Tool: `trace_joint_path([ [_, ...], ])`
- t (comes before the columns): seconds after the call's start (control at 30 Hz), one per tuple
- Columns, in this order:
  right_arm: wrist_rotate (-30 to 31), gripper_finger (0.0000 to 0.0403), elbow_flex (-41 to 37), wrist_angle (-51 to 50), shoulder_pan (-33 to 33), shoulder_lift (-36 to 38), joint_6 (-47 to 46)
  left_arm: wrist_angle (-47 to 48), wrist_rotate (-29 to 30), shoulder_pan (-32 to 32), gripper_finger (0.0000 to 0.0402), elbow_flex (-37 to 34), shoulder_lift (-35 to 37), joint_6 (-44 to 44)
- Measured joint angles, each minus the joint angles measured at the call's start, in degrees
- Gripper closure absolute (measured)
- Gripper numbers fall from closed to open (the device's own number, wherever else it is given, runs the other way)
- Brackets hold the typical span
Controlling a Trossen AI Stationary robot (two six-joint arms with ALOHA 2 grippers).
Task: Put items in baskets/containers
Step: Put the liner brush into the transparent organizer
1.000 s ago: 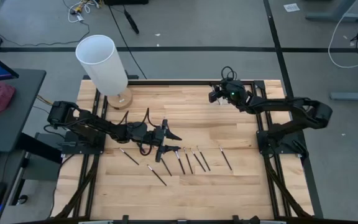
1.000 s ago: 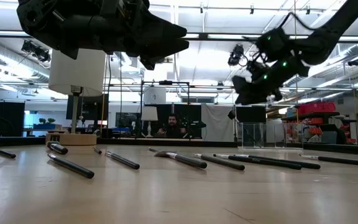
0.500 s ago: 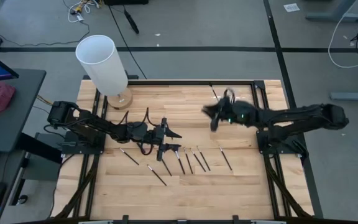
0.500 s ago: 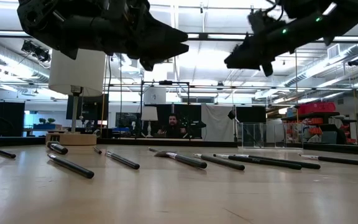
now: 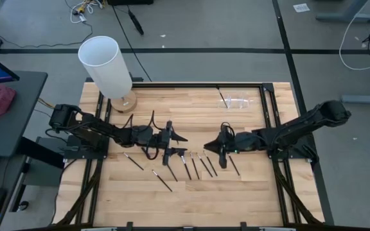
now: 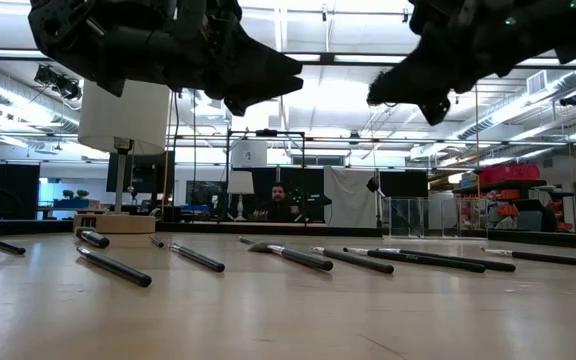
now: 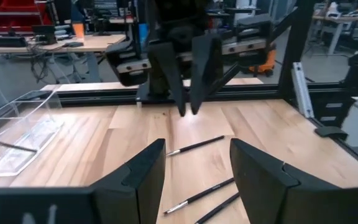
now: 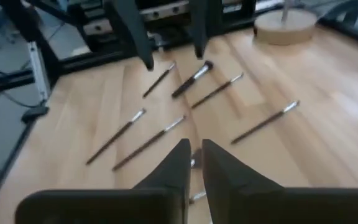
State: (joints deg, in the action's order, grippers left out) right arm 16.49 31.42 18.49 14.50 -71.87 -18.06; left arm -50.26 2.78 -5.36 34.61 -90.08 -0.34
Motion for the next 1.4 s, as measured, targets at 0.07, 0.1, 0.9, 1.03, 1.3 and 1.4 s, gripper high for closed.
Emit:
trace_joint_path([
  [0.07, 2.73, 0.0357, 0.0, -0.98, 0.0, 0.05, 0.34, 0.21, 0.04, 0.1, 0.0218, 0.0, 0.0, -0.06],
  [0.1, 4.14, 0.0354, 0.0, -2.47, 0.0, 0.38, 0.21, 0.65, 0.09, 0.1, 0.0218, 0.0, 0.0, -0.06],
  [0.9, 25.29, 0.019, -2.52, -44.67, 22.41, 2.62, -45.3, 3.31, 3.43, 1.45, 0.0218, 0.02, 0.09, 1.07],
  [1.03, 28.51, 0.0197, -5.52, -39.48, 25.94, -2.24, -52.38, 3.47, 3.44, 1.78, 0.0218, 0.02, 0.09, 1.08],
  [1.3, 28.31, 0.02, -6.16, -33.5, 27.02, -15.79, -59.02, 3.43, 3.43, 1.83, 0.0218, 0.02, 0.09, 1.14],
  [1.4, 29.91, 0.0201, -5.97, -31.98, 27.24, -20.4, -60.55, 3.41, 3.44, 1.95, 0.0218, 0.02, 0.09, 1.09],
])
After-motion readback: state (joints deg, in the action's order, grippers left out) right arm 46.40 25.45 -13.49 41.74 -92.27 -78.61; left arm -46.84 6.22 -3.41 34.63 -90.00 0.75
